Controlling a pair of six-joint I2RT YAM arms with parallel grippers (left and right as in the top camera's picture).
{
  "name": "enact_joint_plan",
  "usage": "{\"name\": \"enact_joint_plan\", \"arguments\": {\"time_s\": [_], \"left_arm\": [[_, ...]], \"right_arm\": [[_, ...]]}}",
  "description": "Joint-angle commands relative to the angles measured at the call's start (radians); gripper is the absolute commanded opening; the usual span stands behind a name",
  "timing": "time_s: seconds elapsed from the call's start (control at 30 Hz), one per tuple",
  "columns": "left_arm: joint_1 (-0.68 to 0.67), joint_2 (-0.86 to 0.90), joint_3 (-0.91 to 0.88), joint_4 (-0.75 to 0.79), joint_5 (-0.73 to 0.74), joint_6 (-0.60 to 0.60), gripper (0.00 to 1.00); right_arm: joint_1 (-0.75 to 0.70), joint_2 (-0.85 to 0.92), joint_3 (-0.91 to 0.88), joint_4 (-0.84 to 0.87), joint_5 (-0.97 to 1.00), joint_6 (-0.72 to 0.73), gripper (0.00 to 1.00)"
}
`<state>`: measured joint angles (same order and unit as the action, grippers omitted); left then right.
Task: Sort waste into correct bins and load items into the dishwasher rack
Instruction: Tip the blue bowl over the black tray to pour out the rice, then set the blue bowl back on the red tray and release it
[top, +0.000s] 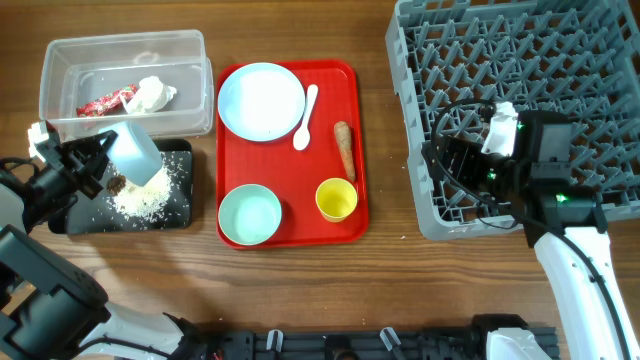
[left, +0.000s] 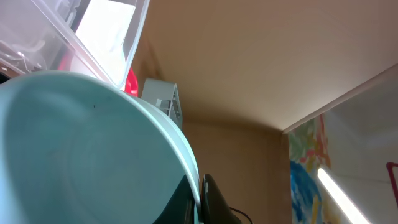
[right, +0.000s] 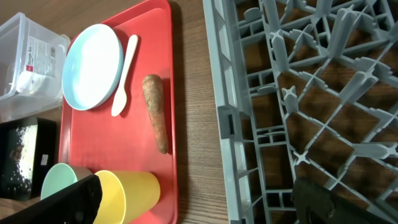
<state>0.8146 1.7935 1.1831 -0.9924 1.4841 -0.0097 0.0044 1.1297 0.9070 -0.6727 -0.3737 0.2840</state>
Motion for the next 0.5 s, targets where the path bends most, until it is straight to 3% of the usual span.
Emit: {"name": "enact_joint_plan", "arguments": {"time_s": [0.0,0.07,0.23,0.47], "left_arm": [[-0.010,-0.016,0.012,-0.008,0.028,0.043,0.04],[-0.047,-0.048,0.012,-0.020,-0.019,0.100,0.04],[-0.198,-0.167,0.013,0.013,-0.208,0.108,0.04],[-0.550,-0.360,0.013,0.169,-0.504,0.086,0.04]], "right_arm": [[0.005,0.008,0.018,0.003,0.000,0.005,1.00],[0.005,0.008,0.018,0.003,0.000,0.004,1.00],[0.005,0.008,0.018,0.003,0.004,0.004,1.00],[0.005,0.008,0.018,0.006,0.014,0.006,1.00]]}}
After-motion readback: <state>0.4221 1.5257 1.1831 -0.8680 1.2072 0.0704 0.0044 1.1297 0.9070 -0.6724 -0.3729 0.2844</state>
